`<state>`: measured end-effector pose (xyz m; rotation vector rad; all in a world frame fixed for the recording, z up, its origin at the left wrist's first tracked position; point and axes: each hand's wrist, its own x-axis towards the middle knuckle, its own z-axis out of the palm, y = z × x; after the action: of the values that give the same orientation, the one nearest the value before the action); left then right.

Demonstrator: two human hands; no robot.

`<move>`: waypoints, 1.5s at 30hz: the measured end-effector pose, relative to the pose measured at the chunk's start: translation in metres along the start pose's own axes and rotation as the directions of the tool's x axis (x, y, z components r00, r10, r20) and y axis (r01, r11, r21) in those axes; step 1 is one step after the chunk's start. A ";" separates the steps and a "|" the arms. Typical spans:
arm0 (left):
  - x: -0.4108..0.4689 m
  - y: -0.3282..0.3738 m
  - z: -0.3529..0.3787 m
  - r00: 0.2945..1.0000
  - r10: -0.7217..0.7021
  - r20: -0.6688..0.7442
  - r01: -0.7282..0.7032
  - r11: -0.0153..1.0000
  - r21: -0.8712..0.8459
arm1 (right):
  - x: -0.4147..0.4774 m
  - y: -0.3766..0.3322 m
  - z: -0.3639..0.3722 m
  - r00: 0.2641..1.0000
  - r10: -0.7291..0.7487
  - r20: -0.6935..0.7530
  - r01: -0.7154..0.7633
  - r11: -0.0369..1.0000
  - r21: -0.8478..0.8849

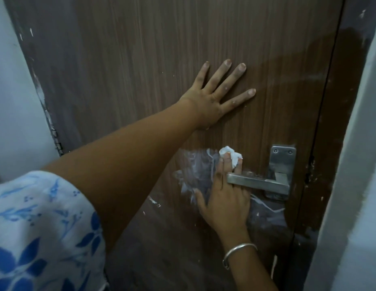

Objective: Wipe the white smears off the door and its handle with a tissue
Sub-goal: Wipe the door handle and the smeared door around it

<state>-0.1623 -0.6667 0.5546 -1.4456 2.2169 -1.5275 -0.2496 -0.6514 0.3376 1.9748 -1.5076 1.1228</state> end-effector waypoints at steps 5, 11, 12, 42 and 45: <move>0.007 0.003 0.004 0.996 -0.044 0.080 0.047 0.998 -0.039 | 0.005 0.008 0.005 0.993 0.105 -0.055 -0.107 0.994 -0.029; 0.008 0.003 0.004 0.996 -0.043 0.077 0.049 0.995 -0.082 | 0.009 -0.016 0.011 0.996 -0.086 0.031 0.084 0.996 0.036; 0.007 0.003 0.003 0.996 -0.044 0.080 0.051 0.995 -0.082 | 0.009 -0.014 0.010 0.997 -0.074 0.033 0.073 0.997 0.029; 0.008 0.000 0.002 0.994 -0.007 0.109 0.023 0.989 -0.146 | 0.035 -0.065 0.021 0.976 -0.173 0.130 0.177 0.984 -0.012; 0.007 0.004 0.000 0.995 -0.030 0.096 0.043 0.990 -0.134 | 0.028 -0.067 0.022 0.924 -0.329 0.195 0.336 0.942 0.001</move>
<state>-0.1686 -0.6712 0.5549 -1.5688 2.2914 -1.3116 -0.1768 -0.6623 0.3565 2.2629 -1.2026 0.7781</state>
